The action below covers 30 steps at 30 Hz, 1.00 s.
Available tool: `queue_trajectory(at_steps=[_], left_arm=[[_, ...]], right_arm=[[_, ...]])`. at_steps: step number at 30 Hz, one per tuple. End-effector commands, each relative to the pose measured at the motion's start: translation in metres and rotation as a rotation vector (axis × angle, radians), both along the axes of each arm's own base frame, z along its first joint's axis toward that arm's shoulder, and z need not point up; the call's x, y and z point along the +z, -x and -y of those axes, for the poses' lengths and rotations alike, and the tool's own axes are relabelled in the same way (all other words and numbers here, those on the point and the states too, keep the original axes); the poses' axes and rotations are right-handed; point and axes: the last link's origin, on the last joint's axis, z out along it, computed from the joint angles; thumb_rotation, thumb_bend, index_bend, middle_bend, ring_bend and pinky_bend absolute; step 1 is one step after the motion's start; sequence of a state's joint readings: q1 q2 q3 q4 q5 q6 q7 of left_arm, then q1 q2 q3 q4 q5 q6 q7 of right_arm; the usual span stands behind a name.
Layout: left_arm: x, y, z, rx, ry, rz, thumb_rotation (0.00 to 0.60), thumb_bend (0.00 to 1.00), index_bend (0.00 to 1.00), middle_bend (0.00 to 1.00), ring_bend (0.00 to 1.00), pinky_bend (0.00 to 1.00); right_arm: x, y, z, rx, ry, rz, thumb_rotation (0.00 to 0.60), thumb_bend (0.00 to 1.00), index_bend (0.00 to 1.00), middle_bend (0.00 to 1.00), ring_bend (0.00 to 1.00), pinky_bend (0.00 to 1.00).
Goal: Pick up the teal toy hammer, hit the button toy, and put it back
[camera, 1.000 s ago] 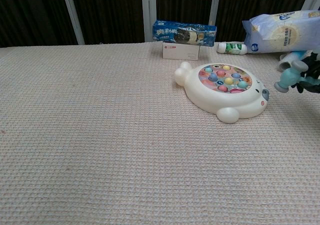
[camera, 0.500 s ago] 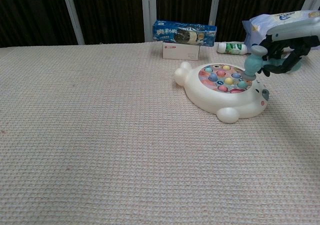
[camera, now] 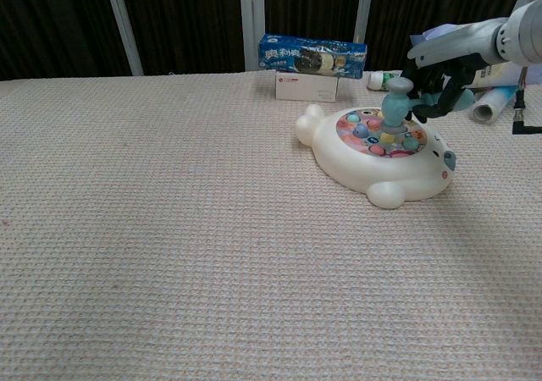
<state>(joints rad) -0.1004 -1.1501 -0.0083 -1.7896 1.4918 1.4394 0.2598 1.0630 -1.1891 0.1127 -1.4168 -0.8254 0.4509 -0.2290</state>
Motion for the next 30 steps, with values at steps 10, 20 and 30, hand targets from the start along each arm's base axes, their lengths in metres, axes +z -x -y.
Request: queue_trajectory(at_steps=[10,20,30], left_arm=[[-0.002,0.001,-0.002,0.003,0.010,0.004,0.600,0.13,0.00,0.00,0.00,0.00],[-0.003,0.003,-0.002,0.008,0.013,0.007,0.600,0.13,0.00,0.00,0.00,0.00],[-0.001,0.004,-0.001,0.002,0.002,0.012,0.600,0.13,0.00,0.00,0.00,0.00]], right_arm=[[-0.015,-0.010,0.013,-0.033,0.004,-0.086,0.600,0.78,0.90,0.78,0.57,0.39],[-0.018,-0.007,0.013,-0.049,0.010,-0.134,0.600,0.79,0.90,0.78,0.57,0.39],[-0.003,-0.017,0.000,-0.025,0.031,-0.115,0.600,0.79,0.90,0.78,0.57,0.39]])
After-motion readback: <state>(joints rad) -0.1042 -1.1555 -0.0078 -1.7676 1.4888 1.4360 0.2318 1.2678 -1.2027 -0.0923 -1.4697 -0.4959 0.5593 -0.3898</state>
